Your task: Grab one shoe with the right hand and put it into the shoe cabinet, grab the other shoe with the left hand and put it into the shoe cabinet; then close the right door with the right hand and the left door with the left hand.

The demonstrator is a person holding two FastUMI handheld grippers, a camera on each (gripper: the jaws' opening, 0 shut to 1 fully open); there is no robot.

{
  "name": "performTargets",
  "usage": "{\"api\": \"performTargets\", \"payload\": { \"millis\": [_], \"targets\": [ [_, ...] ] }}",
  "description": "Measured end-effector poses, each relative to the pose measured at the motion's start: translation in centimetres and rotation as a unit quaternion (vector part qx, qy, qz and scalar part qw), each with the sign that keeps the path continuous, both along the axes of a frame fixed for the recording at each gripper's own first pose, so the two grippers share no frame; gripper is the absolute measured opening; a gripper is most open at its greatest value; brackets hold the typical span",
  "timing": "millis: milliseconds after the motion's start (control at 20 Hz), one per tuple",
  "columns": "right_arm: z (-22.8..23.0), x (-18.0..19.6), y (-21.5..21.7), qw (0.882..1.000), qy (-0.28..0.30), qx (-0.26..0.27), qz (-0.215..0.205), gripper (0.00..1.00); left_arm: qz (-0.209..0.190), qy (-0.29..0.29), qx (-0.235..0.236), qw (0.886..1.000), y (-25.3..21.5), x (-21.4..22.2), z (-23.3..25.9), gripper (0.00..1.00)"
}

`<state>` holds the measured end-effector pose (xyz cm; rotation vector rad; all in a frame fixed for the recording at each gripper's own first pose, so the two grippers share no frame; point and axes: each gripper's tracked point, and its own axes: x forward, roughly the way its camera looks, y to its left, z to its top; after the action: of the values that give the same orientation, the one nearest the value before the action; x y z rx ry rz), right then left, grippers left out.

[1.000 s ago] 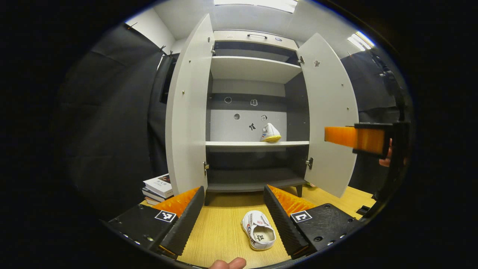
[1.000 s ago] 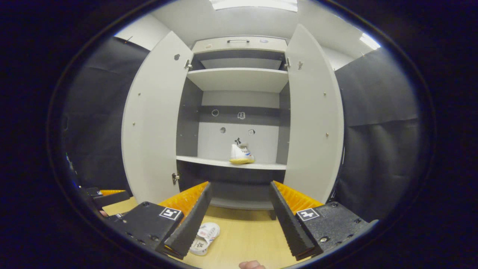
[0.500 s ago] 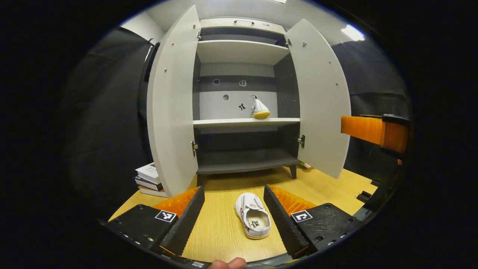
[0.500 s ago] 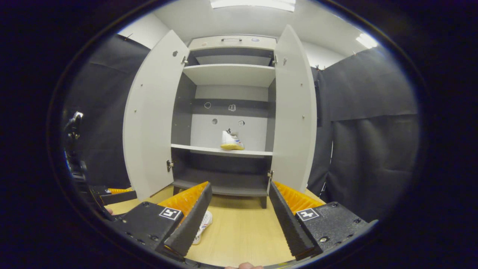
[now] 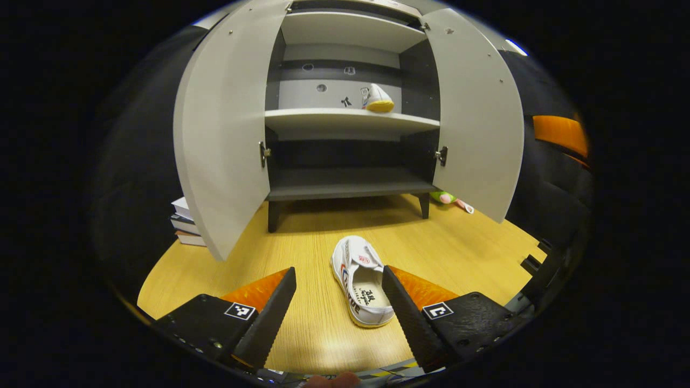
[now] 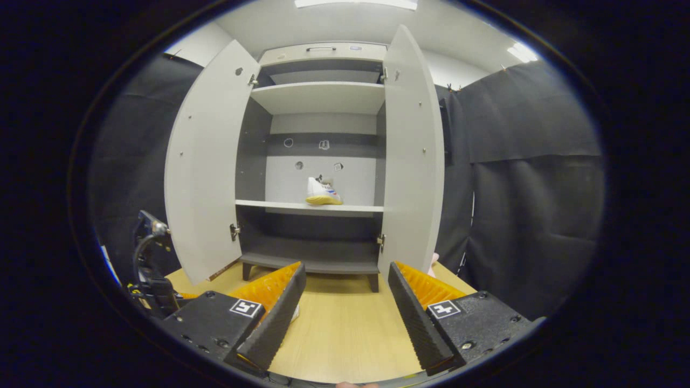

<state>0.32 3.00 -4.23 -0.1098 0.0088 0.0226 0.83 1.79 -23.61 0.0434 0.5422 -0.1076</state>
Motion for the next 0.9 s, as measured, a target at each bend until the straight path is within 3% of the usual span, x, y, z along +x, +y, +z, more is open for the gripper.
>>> {"api": "performTargets", "payload": {
  "millis": [500, 900],
  "targets": [
    [-1.2, 1.5, -1.1, 1.000, 0.026, -0.014, -0.010, 0.97, 0.008, 0.073, 0.036, 0.997, 1.5, 4.5, -8.0, 0.96],
    [-1.5, 3.7, -1.6, 0.999, 0.041, -0.017, -0.014, 0.97, 0.017, 0.094, 0.021, 0.995, 1.8, 8.5, -11.0, 0.98]
  ]
}}
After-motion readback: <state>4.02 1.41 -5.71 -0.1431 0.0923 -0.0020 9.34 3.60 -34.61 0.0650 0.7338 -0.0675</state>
